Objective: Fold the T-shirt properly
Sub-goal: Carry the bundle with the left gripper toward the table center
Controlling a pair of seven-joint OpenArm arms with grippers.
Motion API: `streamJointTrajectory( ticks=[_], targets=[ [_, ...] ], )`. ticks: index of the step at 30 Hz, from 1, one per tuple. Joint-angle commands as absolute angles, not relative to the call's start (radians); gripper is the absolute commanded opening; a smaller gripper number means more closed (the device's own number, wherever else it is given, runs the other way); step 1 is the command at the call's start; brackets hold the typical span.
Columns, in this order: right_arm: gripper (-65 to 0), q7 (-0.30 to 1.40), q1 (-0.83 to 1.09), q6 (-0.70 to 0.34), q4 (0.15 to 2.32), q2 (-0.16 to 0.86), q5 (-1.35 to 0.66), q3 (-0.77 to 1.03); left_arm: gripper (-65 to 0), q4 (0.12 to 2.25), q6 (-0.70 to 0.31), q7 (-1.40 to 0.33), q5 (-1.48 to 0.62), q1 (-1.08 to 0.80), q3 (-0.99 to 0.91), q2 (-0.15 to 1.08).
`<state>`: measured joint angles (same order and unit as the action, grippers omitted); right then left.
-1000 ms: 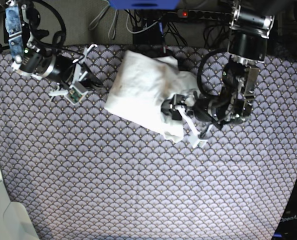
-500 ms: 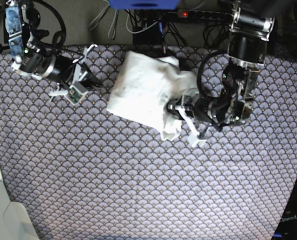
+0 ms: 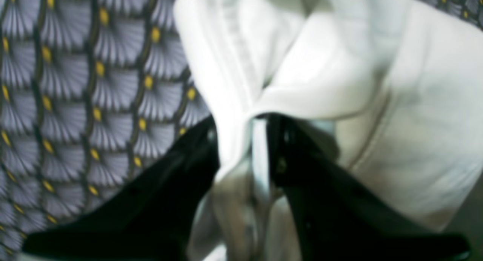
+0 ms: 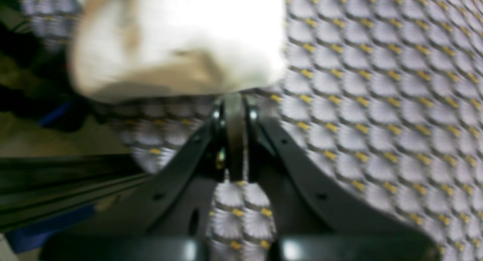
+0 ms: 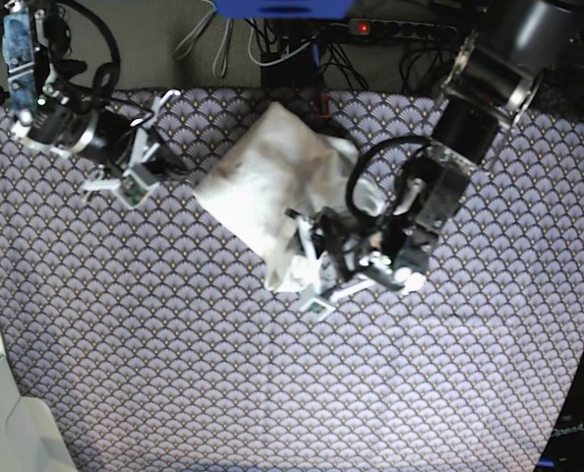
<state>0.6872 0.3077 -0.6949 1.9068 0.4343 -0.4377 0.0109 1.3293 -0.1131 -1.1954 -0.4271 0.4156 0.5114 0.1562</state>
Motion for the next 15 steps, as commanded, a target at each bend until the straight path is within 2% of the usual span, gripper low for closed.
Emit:
streamJointTrajectory(
  ticks=[1,7,15],
  targets=[
    [-65.0,0.662,0.314,-0.698,1.923,0.458,-0.452,0.041,-64.6,1.346,-0.117,-1.182,-0.39,0.452,0.521,0.139],
    [-65.0,0.662,0.338,-0.698,1.923,0.479,-0.452,0.142,-64.6,1.346,-0.119,-1.175,-0.159,0.509,0.641,0.056],
    [-65.0,0.662,0.381,-0.698,1.923,0.458,-0.452,0.274,-64.6,1.313,-0.119,-1.02,0.059,0.515,0.796,-0.001]
  ],
)
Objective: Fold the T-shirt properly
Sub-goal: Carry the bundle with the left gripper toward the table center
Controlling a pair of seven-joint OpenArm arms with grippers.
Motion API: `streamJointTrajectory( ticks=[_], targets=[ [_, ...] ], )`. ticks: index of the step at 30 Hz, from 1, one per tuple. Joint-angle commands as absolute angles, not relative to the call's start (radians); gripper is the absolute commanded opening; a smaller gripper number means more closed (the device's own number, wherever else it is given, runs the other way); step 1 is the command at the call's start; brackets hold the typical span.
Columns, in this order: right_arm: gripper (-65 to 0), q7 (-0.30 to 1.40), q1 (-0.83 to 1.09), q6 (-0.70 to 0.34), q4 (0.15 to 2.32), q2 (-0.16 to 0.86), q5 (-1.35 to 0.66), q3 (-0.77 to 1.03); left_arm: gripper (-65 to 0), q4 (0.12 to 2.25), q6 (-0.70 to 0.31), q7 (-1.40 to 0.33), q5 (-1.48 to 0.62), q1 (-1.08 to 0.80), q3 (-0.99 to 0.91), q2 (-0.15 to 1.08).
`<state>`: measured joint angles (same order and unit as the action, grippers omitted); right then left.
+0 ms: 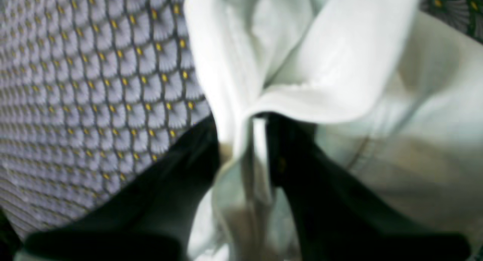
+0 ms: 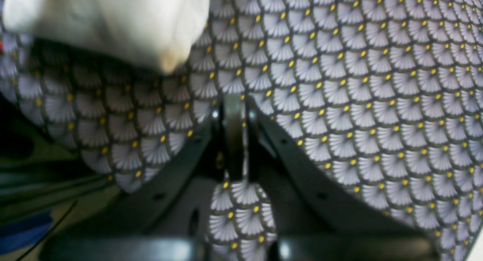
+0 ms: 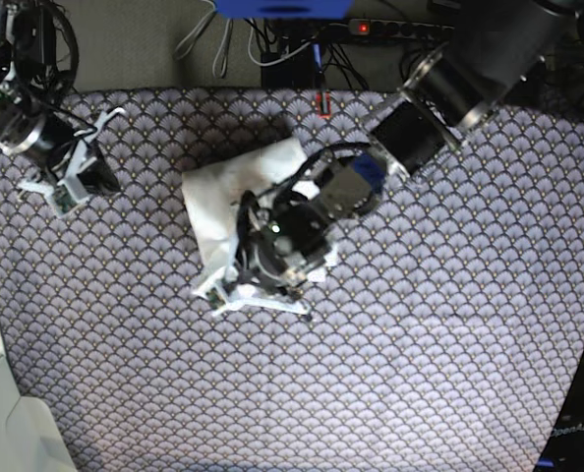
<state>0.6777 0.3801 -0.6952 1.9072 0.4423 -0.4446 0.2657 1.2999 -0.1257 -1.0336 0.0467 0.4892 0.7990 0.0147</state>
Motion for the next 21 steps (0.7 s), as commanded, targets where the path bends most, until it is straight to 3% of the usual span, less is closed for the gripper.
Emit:
streamJointTrajectory(
  ticks=[1,9,21],
  targets=[
    [-65.0,0.662,0.386,-0.698,1.923,0.458,-0.452,0.278,-64.6,1.291,-0.119,-1.012,0.079,0.515,0.812,-0.013],
    [-65.0,0.662,0.389,-0.698,1.923,0.458,-0.452,0.275,-64.7,1.098,-0.119,-0.914,0.2,0.513,0.829,-0.094],
    [-65.0,0.662,0.389,-0.698,1.923,0.458,-0.452,0.275,-64.7,1.092,-0.119,-0.797,0.374,0.498,0.921,-0.107]
  ],
)
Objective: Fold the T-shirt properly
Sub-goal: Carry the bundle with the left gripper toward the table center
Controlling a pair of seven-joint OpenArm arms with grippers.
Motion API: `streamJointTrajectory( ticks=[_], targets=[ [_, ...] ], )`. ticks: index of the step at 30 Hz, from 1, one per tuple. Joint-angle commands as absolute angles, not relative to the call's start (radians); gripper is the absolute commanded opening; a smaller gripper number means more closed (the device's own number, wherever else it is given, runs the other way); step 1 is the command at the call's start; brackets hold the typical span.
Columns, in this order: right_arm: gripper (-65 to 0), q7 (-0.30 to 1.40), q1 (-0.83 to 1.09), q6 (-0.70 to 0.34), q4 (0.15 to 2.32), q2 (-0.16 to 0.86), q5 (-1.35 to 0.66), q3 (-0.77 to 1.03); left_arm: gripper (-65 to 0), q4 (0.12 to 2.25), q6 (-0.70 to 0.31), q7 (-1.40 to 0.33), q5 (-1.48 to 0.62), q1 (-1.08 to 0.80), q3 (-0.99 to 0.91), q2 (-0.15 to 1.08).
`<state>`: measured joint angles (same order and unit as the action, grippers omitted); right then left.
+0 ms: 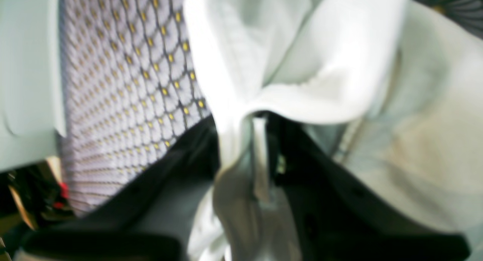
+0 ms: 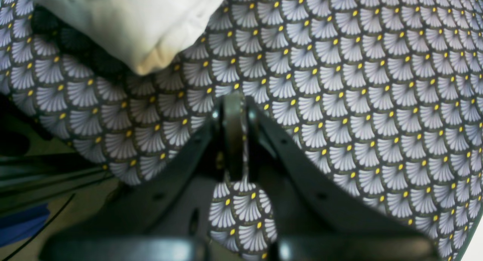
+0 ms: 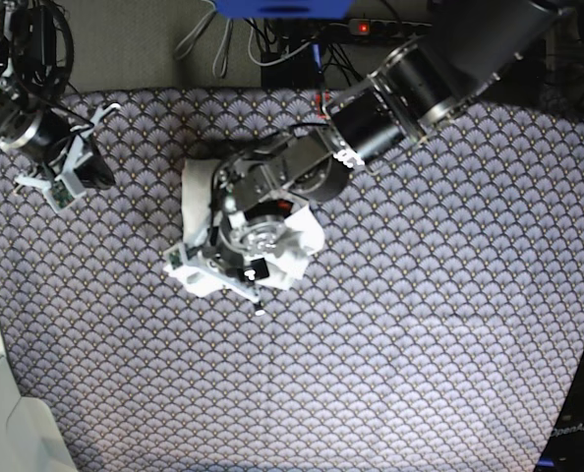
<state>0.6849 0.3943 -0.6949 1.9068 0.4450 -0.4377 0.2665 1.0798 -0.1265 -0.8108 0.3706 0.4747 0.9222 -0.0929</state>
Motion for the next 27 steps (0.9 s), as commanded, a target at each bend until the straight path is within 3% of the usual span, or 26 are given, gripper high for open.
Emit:
streamJointTrajectory(
  ticks=[1,8,10,13,19,21,27],
  targets=[
    [-65.0,0.662,0.389,-0.698,1.923,0.458,-0.452,0.275,-64.7,1.092,-0.119,-0.797,0.371,0.498,0.923,-0.108],
    [-65.0,0.662,0.384,-0.698,1.923,0.458,-0.452,0.272,-64.1,1.092,-0.119,-0.802,0.372,0.503,0.924,-0.111],
    [-65.0,0.662,0.384,-0.698,1.923,0.458,-0.452,0.272,-60.4,1.092,-0.119,-0.805,0.372,0.503,0.923,-0.114],
    [-65.0,0.662,0.384,-0.698,1.923,0.458,-0.452,0.271,-46.2,1.093,-0.12,-0.857,0.372,0.507,0.931,-0.114],
    [-65.0,0.662,0.383,-0.698,1.923,0.458,-0.452,0.271,-10.0,1.156,-0.139,-0.875,0.372,0.507,0.958,-0.108],
    [-65.0,0.662,0.383,-0.698,1.923,0.458,-0.452,0.271,-1.7,1.193,-0.137,-0.875,0.372,0.507,0.957,-0.107],
    [-65.0,0.662,0.383,-0.698,1.923,0.458,-0.452,0.271,0.0,1.307,-0.136,-0.878,0.415,0.518,0.955,-0.081]
  ],
)
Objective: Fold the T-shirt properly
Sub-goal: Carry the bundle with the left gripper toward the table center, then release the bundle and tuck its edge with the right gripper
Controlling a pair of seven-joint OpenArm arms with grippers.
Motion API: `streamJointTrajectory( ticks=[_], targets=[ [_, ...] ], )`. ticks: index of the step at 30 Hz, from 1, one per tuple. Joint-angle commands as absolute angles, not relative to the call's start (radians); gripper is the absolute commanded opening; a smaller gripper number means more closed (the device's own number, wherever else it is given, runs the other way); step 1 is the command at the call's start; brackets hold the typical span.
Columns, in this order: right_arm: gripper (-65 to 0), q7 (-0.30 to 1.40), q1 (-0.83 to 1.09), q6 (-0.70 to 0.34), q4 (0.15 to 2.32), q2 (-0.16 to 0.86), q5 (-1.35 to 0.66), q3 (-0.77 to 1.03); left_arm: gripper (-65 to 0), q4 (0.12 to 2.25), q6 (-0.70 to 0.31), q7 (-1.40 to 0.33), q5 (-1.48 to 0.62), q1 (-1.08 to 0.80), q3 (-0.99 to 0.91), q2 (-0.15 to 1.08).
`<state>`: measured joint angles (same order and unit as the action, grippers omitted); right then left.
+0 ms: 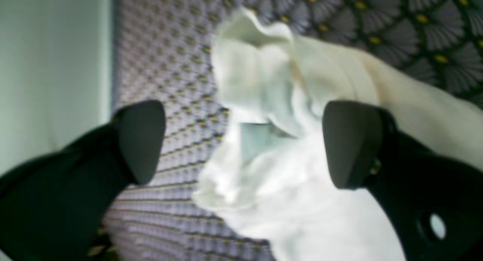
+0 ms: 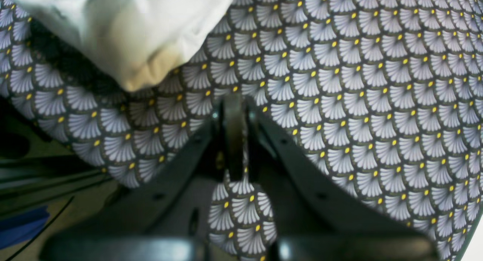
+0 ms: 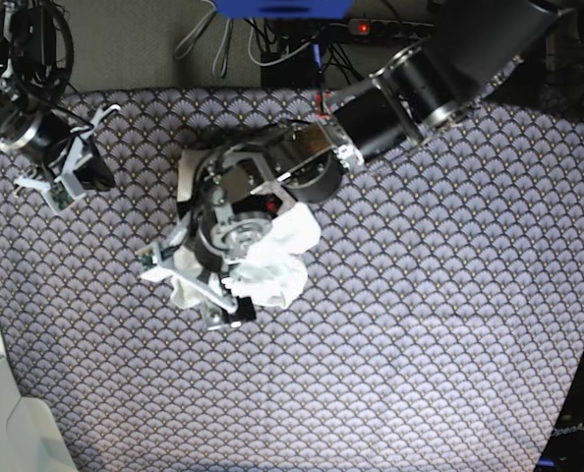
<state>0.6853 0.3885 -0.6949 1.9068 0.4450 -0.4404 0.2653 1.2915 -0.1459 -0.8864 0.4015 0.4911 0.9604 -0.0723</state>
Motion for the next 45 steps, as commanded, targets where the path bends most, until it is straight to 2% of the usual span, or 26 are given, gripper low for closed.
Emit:
streamJointTrajectory(
  ticks=[1,8,15,21,25,30,36,40,41,45],
  targets=[
    [-65.0,0.662,0.383,-0.698,1.923,0.458,-0.452,0.271,0.0,1.317,-0.136,-0.877,0.449,0.518,0.955,-0.079],
    [-65.0,0.662,0.381,-0.698,1.923,0.458,-0.452,0.271,0.0,1.343,-0.136,-0.883,0.651,0.503,0.918,-0.076],
    [-65.0,0.661,0.361,-0.698,1.926,0.455,-0.453,0.266,0.0,1.494,-0.148,-0.895,0.688,0.42,0.588,-0.065],
    [-65.0,0.662,0.288,-0.698,1.931,0.444,-0.453,0.213,0.0,1.653,-0.148,-1.03,0.645,0.334,0.395,0.013],
    [-65.0,0.664,0.206,-0.698,1.928,0.441,-0.453,0.11,0.0,1.791,-0.148,-1.119,0.59,0.231,0.248,0.071],
    [-65.0,0.699,0.077,-0.698,1.923,0.384,-0.453,0.001,0.0,1.971,-0.148,-1.188,0.533,0.061,0.027,0.088],
    [-65.0,0.714,-0.056,-0.698,1.84,0.36,-0.453,-0.094,0.0,2.025,-0.148,-1.198,0.533,-0.148,-0.107,0.09],
    [-65.0,0.708,-0.139,-0.698,1.69,0.36,-0.453,-0.111,0.0,2.025,-0.148,-1.188,0.524,-0.248,-0.163,0.082],
    [-65.0,0.705,-0.16,-0.698,1.652,0.36,-0.453,-0.113,-1.2,2.025,-0.148,-1.188,0.524,-0.265,-0.168,0.082],
    [-65.0,0.631,-0.219,-0.698,1.501,0.366,-0.453,-0.116,-18.0,2.025,-0.148,-1.188,0.524,-0.328,-0.17,0.082]
  ],
)
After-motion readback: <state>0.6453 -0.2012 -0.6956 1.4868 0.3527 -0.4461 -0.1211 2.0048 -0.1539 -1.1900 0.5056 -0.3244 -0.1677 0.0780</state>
